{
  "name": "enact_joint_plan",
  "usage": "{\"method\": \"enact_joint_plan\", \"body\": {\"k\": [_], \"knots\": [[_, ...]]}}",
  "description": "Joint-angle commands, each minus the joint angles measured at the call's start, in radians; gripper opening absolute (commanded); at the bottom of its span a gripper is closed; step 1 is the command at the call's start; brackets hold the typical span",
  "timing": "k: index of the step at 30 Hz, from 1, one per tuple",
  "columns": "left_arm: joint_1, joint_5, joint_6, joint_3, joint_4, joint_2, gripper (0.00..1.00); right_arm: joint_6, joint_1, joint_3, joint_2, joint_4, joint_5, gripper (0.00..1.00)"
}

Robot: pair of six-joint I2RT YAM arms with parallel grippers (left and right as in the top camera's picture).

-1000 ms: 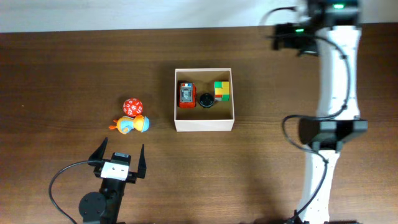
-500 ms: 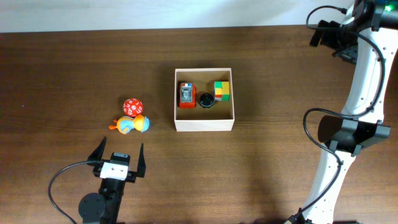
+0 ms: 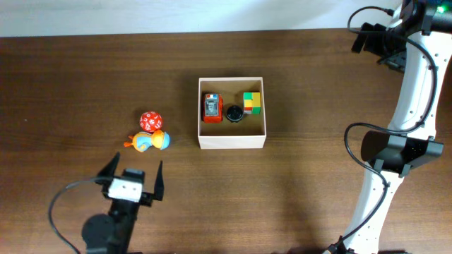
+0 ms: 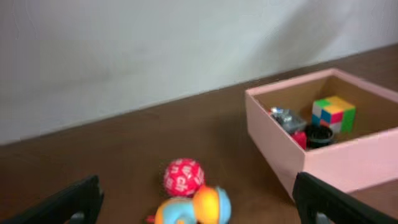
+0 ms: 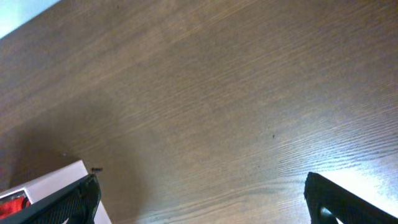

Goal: Pack container
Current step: 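Move the left gripper to the toy duck and grasp it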

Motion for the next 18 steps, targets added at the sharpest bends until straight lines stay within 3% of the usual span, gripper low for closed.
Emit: {"method": "enact_joint_plan", "body": {"k": [1, 7, 11, 14, 16, 18], "knots": [[-0.002, -0.031, -0.017, 0.237, -0.039, 0.217, 0.99, 0.005, 0.003, 0.018, 0.001, -0.005, -0.006, 0.99], [-0.002, 0.302, -0.017, 0.494, -0.087, 0.527, 0.99, 0.005, 0.003, 0.018, 0.001, -0.005, -0.006, 0.99], [-0.002, 0.372, -0.018, 0.508, -0.111, 0.629, 0.99, 0.006, 0.003, 0.018, 0.001, -0.005, -0.006, 0.99], [-0.002, 0.347, -0.023, 0.509, -0.145, 0.672, 0.99, 0.005, 0.003, 0.018, 0.001, -0.005, -0.006, 0.99], [0.000, 0.182, -0.179, 0.528, -0.193, 0.708, 0.99, 0.006, 0.003, 0.018, 0.001, -0.005, -0.006, 0.99], [0.014, 0.131, -0.236, 0.570, -0.250, 0.771, 0.99, 0.005, 0.003, 0.018, 0.001, -0.005, -0.006, 0.99]]}}
